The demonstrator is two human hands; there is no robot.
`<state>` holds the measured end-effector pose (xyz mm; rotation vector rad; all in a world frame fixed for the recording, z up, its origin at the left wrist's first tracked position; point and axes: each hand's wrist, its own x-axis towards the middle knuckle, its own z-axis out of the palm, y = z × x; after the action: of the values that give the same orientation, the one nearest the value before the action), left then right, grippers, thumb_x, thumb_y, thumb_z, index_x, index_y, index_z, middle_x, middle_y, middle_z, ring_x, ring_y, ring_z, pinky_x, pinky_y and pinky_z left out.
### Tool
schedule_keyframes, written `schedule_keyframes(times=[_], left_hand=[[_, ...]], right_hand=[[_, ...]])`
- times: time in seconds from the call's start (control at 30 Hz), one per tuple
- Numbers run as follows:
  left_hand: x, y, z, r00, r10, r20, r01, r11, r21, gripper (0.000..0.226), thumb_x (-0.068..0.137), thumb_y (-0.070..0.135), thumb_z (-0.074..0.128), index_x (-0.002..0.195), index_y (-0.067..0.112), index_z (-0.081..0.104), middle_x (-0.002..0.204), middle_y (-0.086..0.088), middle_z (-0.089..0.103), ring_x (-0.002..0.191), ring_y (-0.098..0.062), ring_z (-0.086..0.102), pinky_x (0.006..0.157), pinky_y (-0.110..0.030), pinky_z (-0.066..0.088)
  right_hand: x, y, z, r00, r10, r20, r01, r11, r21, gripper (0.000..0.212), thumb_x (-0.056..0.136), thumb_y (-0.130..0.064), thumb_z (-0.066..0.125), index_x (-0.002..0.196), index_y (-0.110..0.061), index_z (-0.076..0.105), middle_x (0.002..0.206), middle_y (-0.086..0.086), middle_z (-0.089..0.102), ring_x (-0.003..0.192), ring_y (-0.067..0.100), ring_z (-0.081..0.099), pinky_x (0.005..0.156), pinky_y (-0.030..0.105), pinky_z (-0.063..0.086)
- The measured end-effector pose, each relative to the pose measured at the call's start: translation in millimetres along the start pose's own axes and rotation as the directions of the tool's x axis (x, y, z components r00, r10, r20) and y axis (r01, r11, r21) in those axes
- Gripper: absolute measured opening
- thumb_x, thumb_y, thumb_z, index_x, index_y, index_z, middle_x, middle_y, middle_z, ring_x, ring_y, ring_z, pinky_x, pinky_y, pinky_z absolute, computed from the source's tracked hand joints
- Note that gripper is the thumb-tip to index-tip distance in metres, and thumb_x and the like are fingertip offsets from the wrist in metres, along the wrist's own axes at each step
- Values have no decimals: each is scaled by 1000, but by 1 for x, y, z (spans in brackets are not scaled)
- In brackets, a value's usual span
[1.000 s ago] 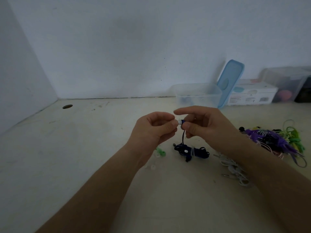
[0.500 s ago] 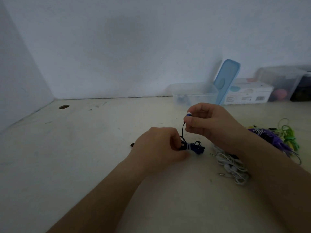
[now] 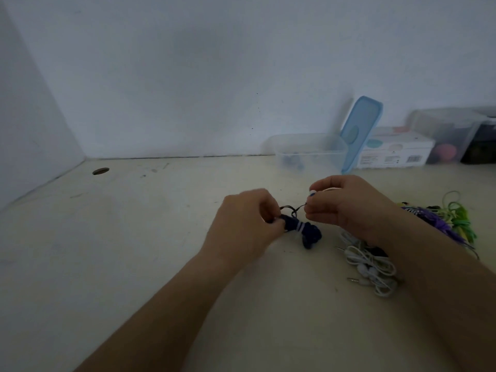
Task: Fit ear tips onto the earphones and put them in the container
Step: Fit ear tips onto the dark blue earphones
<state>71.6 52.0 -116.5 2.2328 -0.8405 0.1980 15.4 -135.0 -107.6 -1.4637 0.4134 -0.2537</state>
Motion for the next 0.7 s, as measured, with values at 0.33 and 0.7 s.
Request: schedule_keyframes(times=[0.33,0.7], left_hand=[[8,-3,-16,923,-334,191,310,351,-884,30,62,15,79,88,4,71,83,-11,72,72,-13,70,67,-17,55],[8,-6,-12,888,-312,338,420,254,-871,20,89,-10,59,102,-1,71,100,-17,75,91,-21,74,73,-19,58]], right_hand=[[2,7,5,985,-140,99,159,536,-829,6,82,-33,74,83,-28,71,82,-12,69,77,2,63,63,17,46],[2,6,4,929,-364,70,257,496,-830,26,97,-18,52,109,-29,72,103,-14,65,78,-2,58,61,6,35]])
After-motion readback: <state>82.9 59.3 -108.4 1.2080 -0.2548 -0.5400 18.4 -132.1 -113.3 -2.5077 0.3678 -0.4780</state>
